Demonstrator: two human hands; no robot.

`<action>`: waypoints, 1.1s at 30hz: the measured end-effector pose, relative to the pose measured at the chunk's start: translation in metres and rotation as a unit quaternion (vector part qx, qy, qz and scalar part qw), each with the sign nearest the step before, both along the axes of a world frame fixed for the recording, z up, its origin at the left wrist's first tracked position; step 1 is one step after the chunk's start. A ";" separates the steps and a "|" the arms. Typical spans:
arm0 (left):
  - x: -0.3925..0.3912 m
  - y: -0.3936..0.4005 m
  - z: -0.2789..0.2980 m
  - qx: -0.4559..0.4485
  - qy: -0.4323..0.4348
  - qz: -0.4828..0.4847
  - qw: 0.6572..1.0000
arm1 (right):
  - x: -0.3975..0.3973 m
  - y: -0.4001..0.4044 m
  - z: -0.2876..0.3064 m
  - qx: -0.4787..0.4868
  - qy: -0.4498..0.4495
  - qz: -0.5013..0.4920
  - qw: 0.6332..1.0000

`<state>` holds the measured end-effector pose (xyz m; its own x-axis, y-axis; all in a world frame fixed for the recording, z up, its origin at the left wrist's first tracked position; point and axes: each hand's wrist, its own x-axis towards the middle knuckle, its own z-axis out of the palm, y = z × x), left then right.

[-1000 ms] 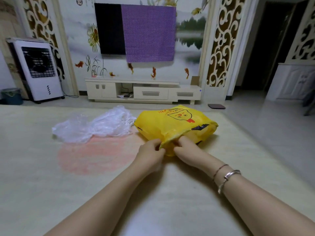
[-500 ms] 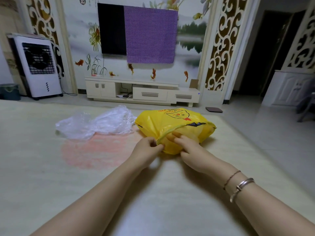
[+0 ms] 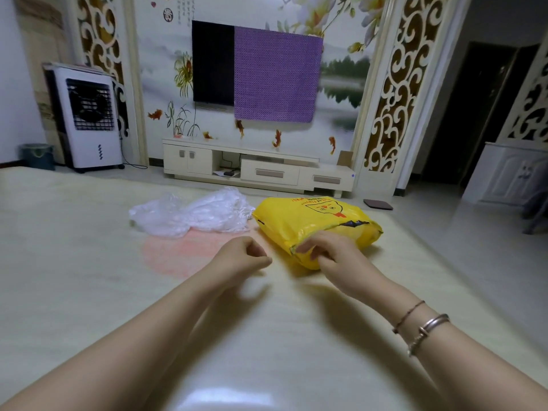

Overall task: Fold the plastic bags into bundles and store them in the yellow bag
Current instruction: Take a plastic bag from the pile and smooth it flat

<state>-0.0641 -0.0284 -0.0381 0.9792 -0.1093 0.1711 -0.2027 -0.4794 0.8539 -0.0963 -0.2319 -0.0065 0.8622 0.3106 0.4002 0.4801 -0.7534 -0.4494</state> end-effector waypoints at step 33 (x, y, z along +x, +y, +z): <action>0.003 0.168 0.016 -0.258 -0.083 0.187 0.944 | 0.072 0.199 0.022 0.471 0.232 0.155 0.837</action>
<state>-0.0612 0.1400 -0.0220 0.8880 0.3787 0.2607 -0.2526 -0.0720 0.9649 -0.0247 -0.0327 0.0153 0.9290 0.2828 0.2387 0.1969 0.1682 -0.9659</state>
